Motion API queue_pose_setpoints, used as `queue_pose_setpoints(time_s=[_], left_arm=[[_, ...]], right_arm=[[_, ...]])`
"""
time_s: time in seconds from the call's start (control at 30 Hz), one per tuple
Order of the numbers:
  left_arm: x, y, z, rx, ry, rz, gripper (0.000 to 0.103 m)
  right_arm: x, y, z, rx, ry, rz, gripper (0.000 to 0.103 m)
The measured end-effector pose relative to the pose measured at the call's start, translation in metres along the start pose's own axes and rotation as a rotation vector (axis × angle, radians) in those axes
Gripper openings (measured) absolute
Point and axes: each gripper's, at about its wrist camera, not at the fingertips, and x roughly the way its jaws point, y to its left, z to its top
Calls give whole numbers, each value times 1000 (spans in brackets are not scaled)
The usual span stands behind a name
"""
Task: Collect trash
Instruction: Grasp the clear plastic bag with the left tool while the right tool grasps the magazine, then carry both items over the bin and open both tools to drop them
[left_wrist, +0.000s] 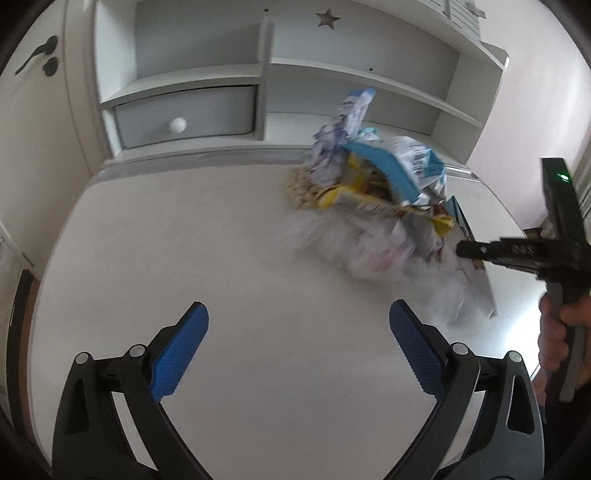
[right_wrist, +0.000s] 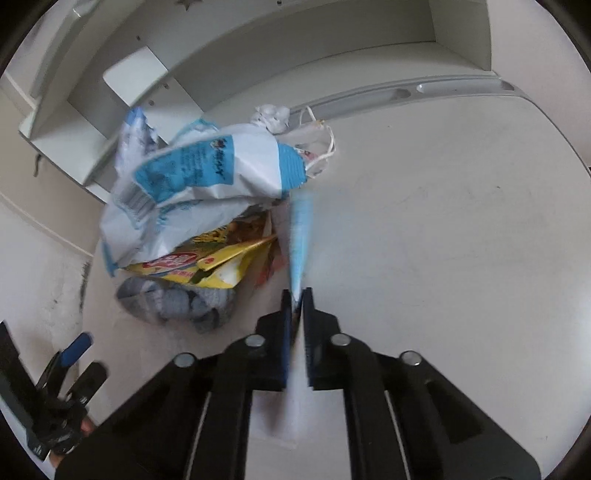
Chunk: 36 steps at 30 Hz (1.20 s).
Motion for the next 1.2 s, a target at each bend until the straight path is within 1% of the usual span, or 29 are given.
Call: queue_pose_setpoints(time_s=[0.07,0.17,0.3,0.33,0.37,0.4,0.43,0.47,0.5,0.57,0.6,0.67,0.8,0.9,1.0,1.13,1.2], left_arm=[[8,-12,7,20,-4,-15,95],[23,-28,15,51,-15,-11,95],[41,-42,20,85,-1,-11,95],[44,-44,21,89,-2,-9,92],[45,-45,21,99,-4,-4,74],[46,-47,20,123,5,-1,59],[47,-48,20,140,22,-2,33],[45,-47,19,152,34,10,28],[40,-45,20,155,25,10,25],[26,-39,25,155,9,-1,22],[19,-37,27,160,2,7,22],[-2,-30,34,157,-44,33,22],[-38,-15,39,97,-107,47,22],[-46,-17,45,68,-131,42,22],[-50,-40,47,80,-138,-15,22],[-53,-104,43,170,-150,-109,22],[-51,-139,41,218,-152,-180,22]], right_arm=[[-19,-6,-5,1,-35,-5,5],[-45,-17,-17,0,-66,0,5],[-67,-30,-34,7,-82,-20,5],[-70,-34,-38,12,-82,-26,5],[-72,-37,-42,18,-81,-31,5],[-76,-41,-46,22,-81,-32,5],[-76,-42,-49,25,-82,-34,5],[-79,-45,-52,29,-85,-37,5],[-82,-48,-55,32,-89,-40,5],[-88,-56,-59,43,-101,-50,5],[-88,-57,-58,49,-104,-53,5],[-90,-63,-58,62,-110,-54,5],[-99,-71,-54,57,-141,-84,5],[-110,-83,-55,65,-168,-100,5],[-127,-103,-63,85,-194,-131,5],[-163,-146,-84,148,-248,-206,5],[-183,-171,-97,194,-275,-253,5]])
